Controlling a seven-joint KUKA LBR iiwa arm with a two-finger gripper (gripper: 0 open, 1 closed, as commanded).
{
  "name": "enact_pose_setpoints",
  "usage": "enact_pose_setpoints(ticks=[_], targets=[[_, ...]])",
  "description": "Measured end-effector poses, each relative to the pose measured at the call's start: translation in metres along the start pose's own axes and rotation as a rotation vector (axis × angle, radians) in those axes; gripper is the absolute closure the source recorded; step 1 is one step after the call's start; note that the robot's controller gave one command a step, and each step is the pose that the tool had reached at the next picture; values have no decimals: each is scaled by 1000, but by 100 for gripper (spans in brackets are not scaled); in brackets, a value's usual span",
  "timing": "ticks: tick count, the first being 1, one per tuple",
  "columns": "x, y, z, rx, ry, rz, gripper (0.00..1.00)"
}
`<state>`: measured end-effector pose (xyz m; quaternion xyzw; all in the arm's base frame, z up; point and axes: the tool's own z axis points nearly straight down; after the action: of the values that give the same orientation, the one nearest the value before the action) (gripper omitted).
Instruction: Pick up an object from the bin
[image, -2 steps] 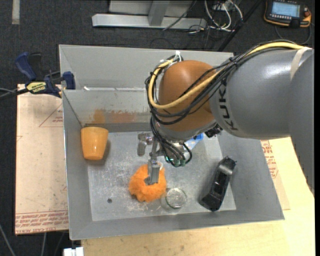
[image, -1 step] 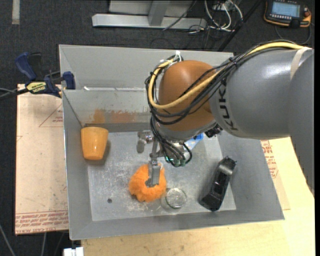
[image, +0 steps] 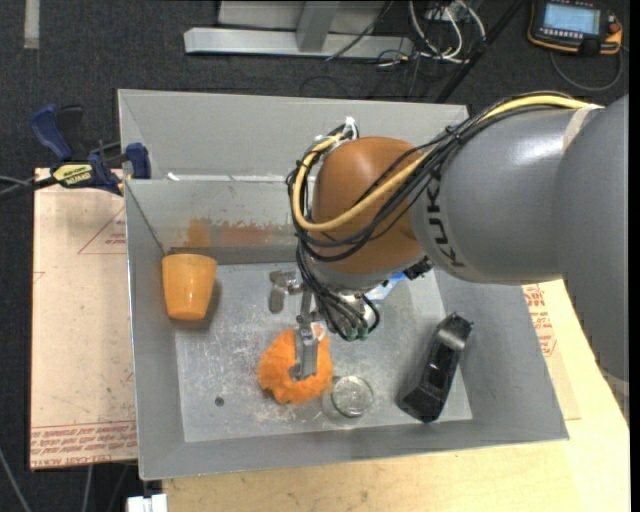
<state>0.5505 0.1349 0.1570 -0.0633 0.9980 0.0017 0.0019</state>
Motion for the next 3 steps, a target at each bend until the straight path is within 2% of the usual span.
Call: enact_pose_setpoints(ticks=[1,2,3], targets=[[4,-12,53,-1,5,-48,0],[1,-22,84,-3,11,-145,0],[-10,-34,84,-5,1,-215,100]])
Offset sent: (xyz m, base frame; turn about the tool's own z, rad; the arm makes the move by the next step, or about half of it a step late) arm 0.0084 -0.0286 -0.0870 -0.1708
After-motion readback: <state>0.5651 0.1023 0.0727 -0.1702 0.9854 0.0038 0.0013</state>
